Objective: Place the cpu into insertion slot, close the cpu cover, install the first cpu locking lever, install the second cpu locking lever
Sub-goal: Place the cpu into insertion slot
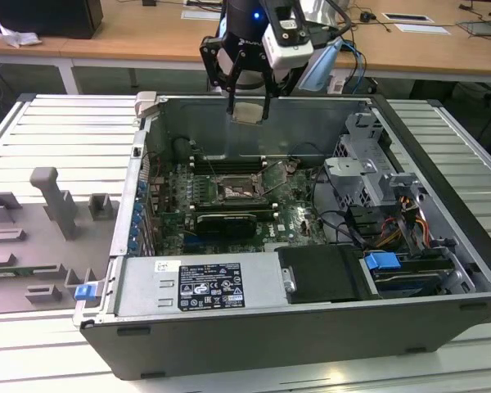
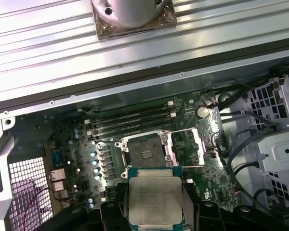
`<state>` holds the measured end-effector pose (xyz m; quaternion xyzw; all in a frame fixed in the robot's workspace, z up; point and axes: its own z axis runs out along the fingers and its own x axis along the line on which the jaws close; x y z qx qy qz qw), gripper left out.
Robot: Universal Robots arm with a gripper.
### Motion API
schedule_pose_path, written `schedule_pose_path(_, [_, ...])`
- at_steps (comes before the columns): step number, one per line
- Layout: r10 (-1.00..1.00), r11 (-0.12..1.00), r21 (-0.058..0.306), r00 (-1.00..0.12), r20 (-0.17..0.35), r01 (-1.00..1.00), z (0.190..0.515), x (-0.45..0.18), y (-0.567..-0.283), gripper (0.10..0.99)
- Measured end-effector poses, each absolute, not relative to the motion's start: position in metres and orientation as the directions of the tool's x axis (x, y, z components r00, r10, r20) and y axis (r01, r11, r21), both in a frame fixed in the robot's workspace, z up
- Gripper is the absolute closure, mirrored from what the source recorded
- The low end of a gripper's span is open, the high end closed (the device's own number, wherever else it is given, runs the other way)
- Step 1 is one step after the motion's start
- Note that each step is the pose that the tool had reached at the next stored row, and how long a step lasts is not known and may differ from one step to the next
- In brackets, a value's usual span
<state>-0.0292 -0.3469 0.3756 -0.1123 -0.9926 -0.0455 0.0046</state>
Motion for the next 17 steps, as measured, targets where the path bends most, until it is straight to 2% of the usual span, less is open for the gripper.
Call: schedule_pose_path(17, [0.329,0.94,0.089,-0.944,0.019,0.329,0.3752,-0.0293,-0.3469,0.549])
